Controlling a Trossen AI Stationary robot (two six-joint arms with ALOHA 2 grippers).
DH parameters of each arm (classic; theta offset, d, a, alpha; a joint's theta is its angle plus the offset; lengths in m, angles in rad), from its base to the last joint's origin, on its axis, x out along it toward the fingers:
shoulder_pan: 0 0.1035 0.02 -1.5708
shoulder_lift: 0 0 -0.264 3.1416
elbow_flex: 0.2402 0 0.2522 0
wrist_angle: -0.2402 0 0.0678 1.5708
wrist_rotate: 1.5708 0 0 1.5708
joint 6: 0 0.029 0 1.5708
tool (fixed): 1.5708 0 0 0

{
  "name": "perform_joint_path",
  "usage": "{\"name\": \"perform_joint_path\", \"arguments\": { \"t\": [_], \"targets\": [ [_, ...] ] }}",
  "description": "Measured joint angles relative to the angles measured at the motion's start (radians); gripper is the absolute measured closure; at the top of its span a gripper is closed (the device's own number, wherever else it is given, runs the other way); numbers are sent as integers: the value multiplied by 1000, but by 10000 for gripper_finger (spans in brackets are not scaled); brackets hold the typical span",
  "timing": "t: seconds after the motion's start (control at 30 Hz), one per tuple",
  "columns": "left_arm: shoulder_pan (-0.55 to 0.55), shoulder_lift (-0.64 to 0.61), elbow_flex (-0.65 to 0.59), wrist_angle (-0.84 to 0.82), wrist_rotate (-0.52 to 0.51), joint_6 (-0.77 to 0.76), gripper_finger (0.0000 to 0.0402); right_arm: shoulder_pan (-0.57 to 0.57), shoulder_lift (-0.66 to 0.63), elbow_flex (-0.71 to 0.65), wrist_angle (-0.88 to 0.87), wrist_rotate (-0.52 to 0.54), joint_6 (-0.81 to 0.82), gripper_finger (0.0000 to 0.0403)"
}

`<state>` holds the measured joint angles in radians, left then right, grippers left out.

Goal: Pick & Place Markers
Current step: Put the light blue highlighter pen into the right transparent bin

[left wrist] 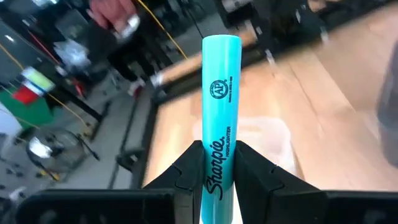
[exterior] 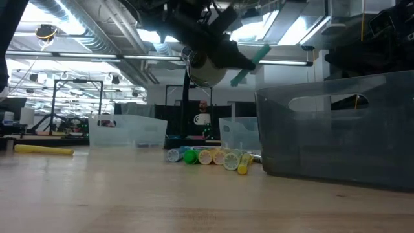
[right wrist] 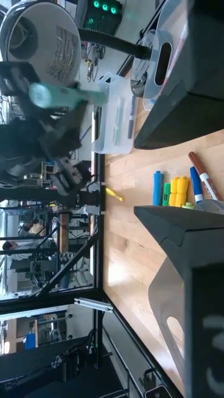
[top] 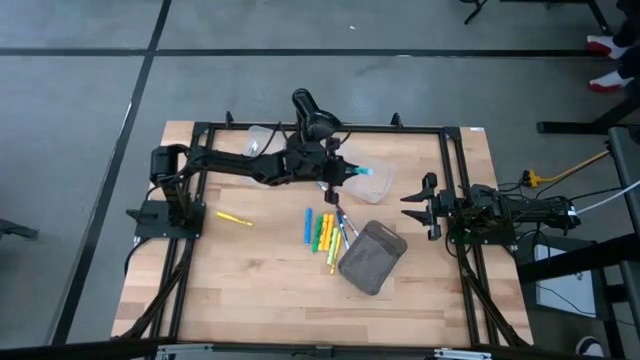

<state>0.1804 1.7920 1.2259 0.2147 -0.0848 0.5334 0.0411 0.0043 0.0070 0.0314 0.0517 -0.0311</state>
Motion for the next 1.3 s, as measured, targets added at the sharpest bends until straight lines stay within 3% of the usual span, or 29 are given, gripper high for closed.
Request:
{"name": "perform_joint_path", "arguments": {
  "t": [0.5,0.63,0.93,1.3],
  "targets": [
    [-33,0,12,-5,-34,99,341,0,0,0,0,0,0,246],
    [-56,19,64,-46,-97,127,341,0,0,0,0,0,0,246],
    [-85,175,266,-172,-299,246,341,0,0,0,0,-1,0,246],
    [-51,325,373,-246,-311,258,341,0,0,0,0,0,0,246]
  ]
}}
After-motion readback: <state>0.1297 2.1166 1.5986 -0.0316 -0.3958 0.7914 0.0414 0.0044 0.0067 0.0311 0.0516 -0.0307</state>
